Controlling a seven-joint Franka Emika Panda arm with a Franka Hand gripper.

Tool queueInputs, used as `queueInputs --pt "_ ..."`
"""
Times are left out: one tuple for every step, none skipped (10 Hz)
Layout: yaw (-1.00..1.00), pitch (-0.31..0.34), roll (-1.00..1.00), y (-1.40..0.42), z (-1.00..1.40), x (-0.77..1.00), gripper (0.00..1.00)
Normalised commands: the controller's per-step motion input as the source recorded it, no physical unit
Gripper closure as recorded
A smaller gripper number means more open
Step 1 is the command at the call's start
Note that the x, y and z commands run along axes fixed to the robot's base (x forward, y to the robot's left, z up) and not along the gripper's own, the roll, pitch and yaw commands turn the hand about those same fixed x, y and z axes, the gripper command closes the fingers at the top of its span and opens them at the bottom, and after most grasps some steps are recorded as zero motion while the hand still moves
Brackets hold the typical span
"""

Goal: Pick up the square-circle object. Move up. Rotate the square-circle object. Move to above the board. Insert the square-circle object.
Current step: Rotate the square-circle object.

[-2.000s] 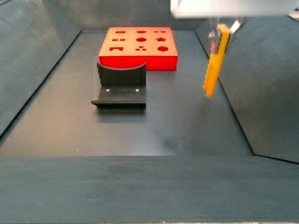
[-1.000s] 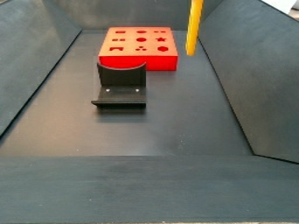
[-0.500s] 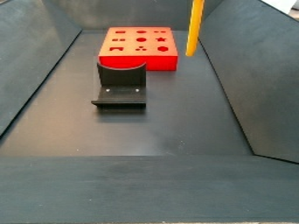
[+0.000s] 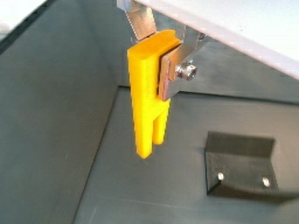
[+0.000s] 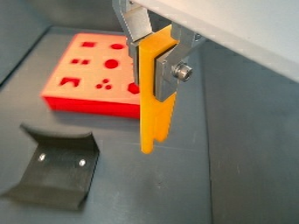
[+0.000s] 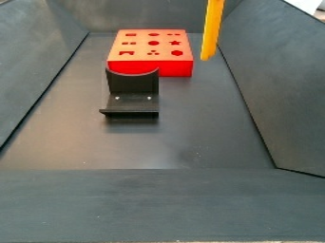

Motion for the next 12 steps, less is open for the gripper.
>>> queueInputs --pt "-1.0 -0.001 0.01 0.0 -0.01 0.04 1.0" --pt "-1.0 -0.001 0.01 0.0 -0.01 0.04 1.0" --pt "-1.0 -0.001 0.01 0.0 -0.01 0.04 1.0" --pt "-1.0 -0.001 0.01 0.0 -0.01 0.04 1.0" --pt "-1.0 -0.001 0.01 0.0 -0.01 0.04 1.0" --pt "-0.9 -0.001 0.01 0.01 -0.01 0.04 1.0" --pt "-0.66 0.0 0.01 0.01 -0.01 0.04 1.0" --pt "-0.39 0.0 0.01 0.01 -0.01 0.04 1.0" --pt "-0.29 0.0 0.01 0.01 -0.01 0.04 1.0" --pt "-1.0 0.0 0.01 0.0 0.0 0.0 1.0" --pt "-1.0 0.0 0.01 0.0 0.0 0.0 1.0" --pt "-1.0 0.0 0.01 0.0 0.0 0.0 1.0"
